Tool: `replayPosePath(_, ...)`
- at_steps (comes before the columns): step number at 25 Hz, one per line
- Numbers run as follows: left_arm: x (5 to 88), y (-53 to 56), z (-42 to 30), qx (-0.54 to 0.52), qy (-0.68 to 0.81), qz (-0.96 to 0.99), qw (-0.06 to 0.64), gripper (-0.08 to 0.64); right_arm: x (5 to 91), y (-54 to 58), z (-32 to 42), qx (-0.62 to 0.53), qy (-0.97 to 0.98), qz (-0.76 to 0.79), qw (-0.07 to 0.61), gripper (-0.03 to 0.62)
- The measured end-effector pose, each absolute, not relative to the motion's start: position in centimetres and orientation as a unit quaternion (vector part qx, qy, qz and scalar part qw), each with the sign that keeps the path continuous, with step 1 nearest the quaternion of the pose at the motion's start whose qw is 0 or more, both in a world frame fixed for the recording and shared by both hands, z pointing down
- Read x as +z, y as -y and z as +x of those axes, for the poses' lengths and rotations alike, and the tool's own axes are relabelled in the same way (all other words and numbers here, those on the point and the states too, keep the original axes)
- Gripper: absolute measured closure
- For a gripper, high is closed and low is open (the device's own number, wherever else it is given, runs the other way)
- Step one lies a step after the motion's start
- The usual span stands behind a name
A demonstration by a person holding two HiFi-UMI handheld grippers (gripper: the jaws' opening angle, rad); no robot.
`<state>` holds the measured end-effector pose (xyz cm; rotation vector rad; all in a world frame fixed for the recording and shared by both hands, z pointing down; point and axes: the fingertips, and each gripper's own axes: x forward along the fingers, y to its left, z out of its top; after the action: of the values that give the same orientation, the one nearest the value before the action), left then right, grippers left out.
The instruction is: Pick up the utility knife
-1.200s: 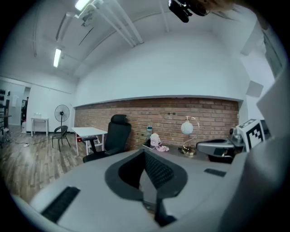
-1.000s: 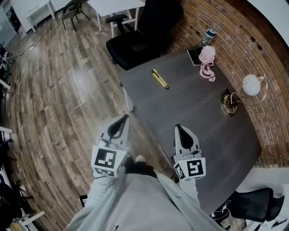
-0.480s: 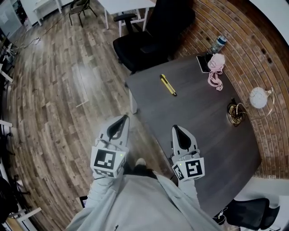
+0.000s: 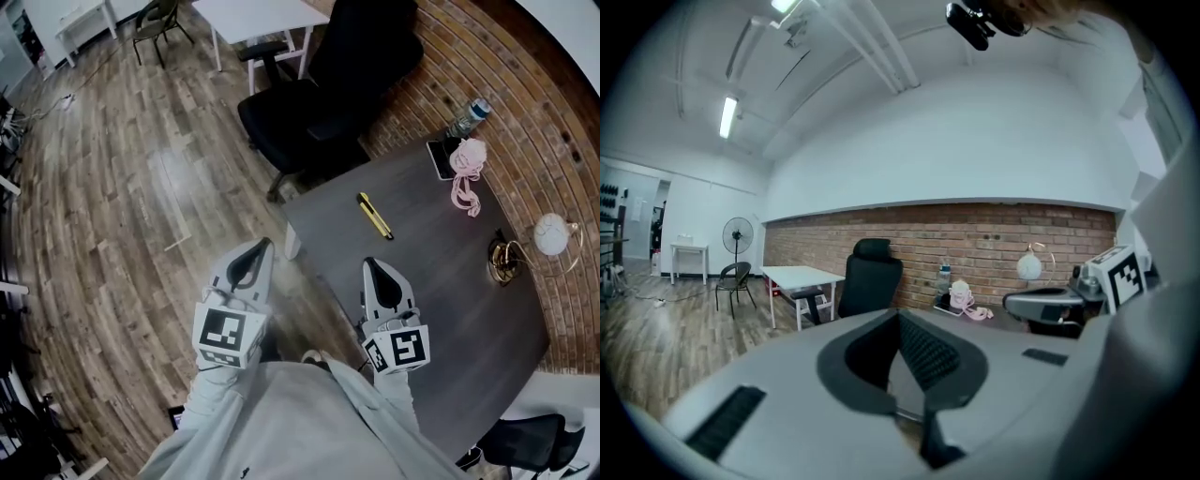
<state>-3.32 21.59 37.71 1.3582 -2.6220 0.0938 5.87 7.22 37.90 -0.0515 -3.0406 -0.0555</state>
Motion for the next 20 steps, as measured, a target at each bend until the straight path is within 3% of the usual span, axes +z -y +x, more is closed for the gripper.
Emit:
replayPosePath(9,38.3,-22.9,-10.7,0.039,0.863,0.495,0.099,0.541,38.3,-7.9,-0.2,-0.005,0.998,0.04,0.056,0.574)
replayPosePath(20,40.1,-21.6,-13.5,0.035,0.829,0.545,0.123,0.541,40.1,-6.8,-0.2,0.005,0.989,0.12,0.089,0.574)
